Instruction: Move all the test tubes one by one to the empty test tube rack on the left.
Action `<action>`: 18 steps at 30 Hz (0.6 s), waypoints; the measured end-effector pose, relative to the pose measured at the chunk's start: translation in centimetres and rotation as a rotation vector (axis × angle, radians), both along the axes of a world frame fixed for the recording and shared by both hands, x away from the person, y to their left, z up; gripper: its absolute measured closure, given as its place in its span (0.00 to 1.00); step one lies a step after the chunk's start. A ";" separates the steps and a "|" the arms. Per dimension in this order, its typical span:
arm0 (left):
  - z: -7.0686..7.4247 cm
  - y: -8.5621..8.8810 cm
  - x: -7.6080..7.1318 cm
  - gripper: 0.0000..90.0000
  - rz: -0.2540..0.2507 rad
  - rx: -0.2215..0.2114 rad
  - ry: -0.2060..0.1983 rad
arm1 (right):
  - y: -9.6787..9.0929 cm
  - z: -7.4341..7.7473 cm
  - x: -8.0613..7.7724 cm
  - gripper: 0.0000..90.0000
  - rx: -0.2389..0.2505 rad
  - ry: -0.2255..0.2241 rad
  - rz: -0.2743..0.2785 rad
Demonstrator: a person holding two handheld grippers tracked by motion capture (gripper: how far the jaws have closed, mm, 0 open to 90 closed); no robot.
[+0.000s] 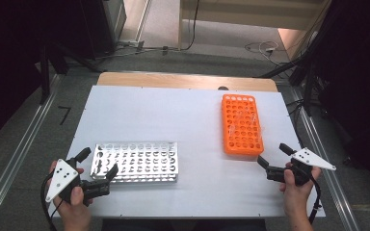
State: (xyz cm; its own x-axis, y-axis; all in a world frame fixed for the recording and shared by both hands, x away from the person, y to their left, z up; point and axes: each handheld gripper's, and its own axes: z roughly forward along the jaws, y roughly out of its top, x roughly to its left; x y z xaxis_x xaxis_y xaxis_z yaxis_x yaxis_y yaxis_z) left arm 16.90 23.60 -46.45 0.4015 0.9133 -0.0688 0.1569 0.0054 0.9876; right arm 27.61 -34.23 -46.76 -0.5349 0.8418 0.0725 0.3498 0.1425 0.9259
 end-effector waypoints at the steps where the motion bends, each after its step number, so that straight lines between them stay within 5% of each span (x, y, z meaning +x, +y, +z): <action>1: 0.0 0.0 0.0 0.00 0.000 0.000 0.000 | 0.0 -0.1 0.0 0.00 0.000 0.005 0.001; 11: 0.4 0.4 0.2 0.00 0.022 -0.031 -0.012 | -0.6 0.0 0.6 0.00 0.054 0.046 0.002; 18: 0.9 -0.2 0.8 0.00 0.010 -0.004 0.003 | -0.8 0.2 1.3 0.00 0.058 0.078 0.007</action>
